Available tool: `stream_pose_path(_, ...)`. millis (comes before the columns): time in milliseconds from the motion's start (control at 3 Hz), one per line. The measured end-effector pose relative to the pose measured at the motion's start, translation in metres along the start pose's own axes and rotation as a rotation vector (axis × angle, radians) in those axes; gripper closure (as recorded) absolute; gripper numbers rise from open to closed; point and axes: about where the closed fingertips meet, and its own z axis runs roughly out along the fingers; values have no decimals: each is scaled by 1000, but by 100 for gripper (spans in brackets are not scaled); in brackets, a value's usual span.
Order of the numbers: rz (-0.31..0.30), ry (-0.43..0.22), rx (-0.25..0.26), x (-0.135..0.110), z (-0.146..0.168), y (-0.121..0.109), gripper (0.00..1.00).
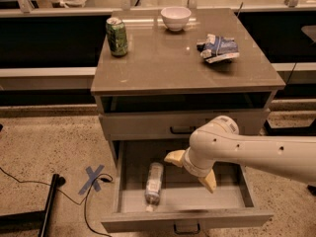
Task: Pick blue plastic bottle from middle drawer and place on counter
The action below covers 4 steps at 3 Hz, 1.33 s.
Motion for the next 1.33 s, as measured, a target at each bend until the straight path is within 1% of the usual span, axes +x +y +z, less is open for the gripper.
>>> stream_pose_path(333, -117, 19, 62, 7, 24, -34, 0)
stream_pose_path(667, -239, 43, 24, 12, 76, -66, 0)
stream_pose_path(1000, -188, 10, -45, 31, 115, -66, 0)
stream_pose_path(1333, -202, -29, -76, 28, 141, -70, 0)
